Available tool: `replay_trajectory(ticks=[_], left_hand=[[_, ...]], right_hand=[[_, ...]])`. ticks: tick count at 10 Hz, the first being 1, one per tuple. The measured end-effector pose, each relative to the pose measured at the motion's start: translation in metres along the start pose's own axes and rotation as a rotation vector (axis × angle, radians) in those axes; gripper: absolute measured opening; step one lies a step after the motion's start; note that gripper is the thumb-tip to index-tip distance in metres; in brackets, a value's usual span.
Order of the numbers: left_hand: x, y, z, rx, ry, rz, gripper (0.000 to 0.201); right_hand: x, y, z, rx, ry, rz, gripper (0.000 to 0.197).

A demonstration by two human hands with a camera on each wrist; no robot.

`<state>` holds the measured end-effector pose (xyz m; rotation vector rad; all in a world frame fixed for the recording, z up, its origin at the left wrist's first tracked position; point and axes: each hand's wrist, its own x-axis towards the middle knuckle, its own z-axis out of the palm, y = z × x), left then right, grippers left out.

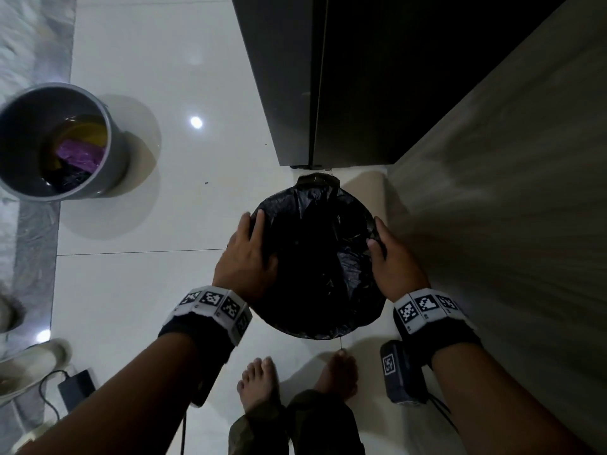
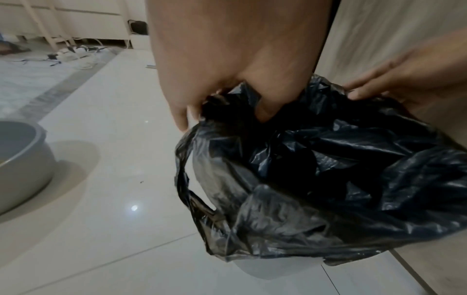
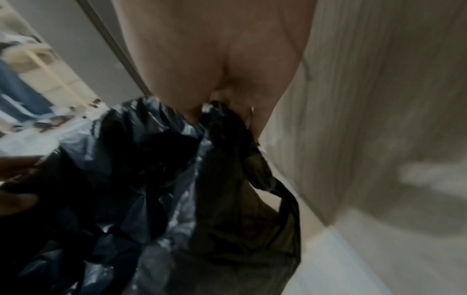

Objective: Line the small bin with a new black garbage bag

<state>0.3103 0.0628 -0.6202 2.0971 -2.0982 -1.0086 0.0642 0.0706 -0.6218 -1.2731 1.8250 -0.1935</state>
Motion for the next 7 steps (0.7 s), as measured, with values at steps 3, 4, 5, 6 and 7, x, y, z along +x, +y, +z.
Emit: replay_trajectory(ticks=[3,4,5,6,7], left_hand=[[0.001,-0.007,-0.002,-0.295,0.106,-0.241,0.036],[0.003,-0.004,-0.006,-0.325,0.08,-0.278,0.035],[-0.004,-0.003,-0.014,-0.364,0.024,-0.32,0.046],[-0.018,-0.003,-0.031,-0.398,0.063,-0.282,0.053],[-0.058,-0.008,-0.054,-0.438,0.041,-0.234,0.038]], right_hand=[[0.001,0.008,0.002,0.073,0.029,0.031,0.043],[0.003,0.007,0.0,0.089,0.034,0.047,0.042],[-0.006,0.001,-0.007,0.126,0.054,0.09,0.039],[-0.02,-0.004,-0.014,0.131,0.075,0.122,0.04],[-0.06,-0.015,-0.029,0.173,0.086,0.149,0.032]])
